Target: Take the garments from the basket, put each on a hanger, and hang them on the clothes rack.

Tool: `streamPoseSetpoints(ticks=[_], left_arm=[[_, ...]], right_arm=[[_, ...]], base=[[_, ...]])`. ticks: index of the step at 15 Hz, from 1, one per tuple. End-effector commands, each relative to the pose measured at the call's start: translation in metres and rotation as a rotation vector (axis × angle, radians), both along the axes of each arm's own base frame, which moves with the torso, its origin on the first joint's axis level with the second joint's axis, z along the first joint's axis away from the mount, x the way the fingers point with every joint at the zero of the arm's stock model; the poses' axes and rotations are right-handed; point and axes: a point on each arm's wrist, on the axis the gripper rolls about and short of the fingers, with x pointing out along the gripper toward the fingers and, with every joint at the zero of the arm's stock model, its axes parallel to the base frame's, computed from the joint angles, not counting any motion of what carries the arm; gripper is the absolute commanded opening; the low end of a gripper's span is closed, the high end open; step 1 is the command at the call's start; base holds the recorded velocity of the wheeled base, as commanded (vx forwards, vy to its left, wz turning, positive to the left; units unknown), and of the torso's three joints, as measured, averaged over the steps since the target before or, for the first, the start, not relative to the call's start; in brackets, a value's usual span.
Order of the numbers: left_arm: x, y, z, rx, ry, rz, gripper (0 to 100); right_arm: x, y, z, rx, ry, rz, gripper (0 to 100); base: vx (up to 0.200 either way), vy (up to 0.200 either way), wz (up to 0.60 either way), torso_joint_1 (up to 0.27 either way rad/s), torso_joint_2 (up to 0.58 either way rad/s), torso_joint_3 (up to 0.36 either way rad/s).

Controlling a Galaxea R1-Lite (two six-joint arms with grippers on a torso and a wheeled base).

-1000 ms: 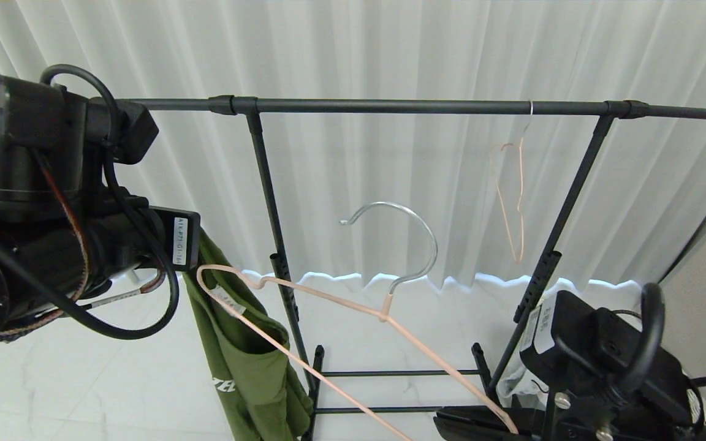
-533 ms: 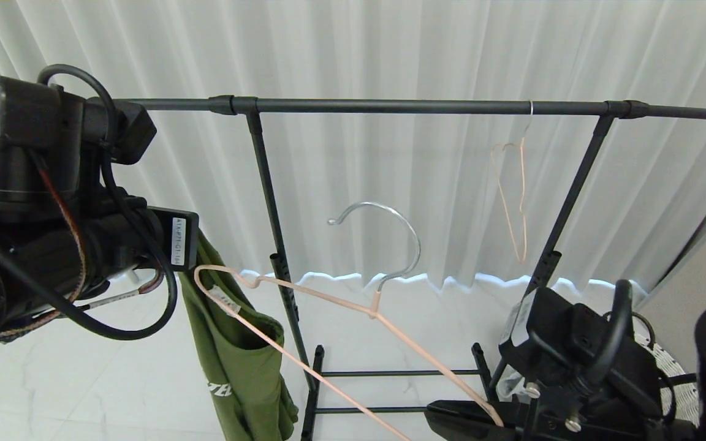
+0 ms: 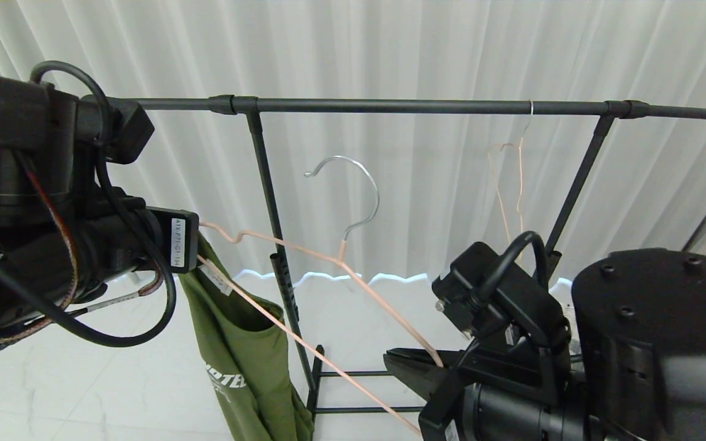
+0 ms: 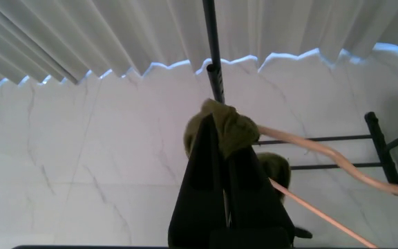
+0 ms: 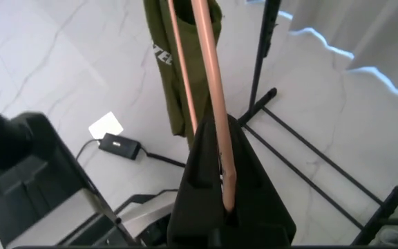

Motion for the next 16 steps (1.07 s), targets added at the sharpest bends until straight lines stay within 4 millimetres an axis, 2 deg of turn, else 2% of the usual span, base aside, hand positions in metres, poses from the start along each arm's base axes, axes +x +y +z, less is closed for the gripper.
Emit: streamPoseSetpoints(ticks=[1, 7, 10, 16], left_arm=[[-0.002, -0.001, 0.001, -0.010, -0.005, -0.006, 0], [-0.003, 0.000, 0.004, -0.010, -0.014, -0.008, 0], [-0.003, 0.000, 0.003, -0.009, -0.013, -0.009, 0], [-0.010, -0.008, 0.002, -0.009, -0.010, -0.055, 0]], right_arm=[[0.002, 0.009, -0.003, -0.002, 0.013, -0.009, 0], [-0.018, -0.011, -0.010, -0.040, 0.030, 0.039, 0], [-0.023, -0.011, -0.012, -0.045, 0.032, 0.057, 0], [-0.012, -0.005, -0.001, 0.017, 0.039, 0.005, 0]], base=[[0.000, 0.000, 0.00, 0.000, 0.00, 0.000], [0.000, 0.000, 0.00, 0.000, 0.00, 0.000], [0.000, 0.000, 0.00, 0.000, 0.00, 0.000], [0.000, 0.000, 0.00, 0.000, 0.00, 0.000]])
